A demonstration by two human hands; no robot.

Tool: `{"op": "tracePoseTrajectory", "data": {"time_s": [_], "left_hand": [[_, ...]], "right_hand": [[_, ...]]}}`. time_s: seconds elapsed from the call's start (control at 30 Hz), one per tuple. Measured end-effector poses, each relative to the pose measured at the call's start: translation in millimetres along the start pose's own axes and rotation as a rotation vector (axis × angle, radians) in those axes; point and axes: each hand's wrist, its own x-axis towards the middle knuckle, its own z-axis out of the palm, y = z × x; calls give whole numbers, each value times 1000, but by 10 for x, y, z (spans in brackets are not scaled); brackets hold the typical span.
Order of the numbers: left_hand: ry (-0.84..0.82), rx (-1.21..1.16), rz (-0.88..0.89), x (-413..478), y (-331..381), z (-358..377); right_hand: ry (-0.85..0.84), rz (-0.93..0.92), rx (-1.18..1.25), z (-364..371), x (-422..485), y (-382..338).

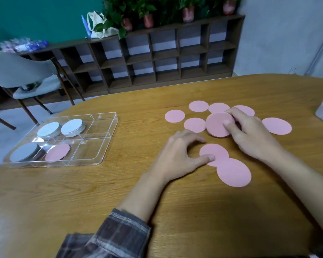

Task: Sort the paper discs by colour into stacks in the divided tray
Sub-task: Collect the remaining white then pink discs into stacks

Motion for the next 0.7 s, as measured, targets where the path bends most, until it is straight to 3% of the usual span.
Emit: {"op": "tracePoseTrajectory", "data": {"time_s": [0.2,0.37,0.53,0.7], "left_hand": [[-112,62,27,43,-3,1],[-134,-146,-47,77,-13,-65],[45,-433,-144,125,-45,-81],[228,-426,-148,101,13,-67]], "right_hand": [[62,34,117,-13,27,151],[16,-49,88,83,55,102],[-41,-67,92,122,32,34],[-137,-77,192,182,16,11]]}}
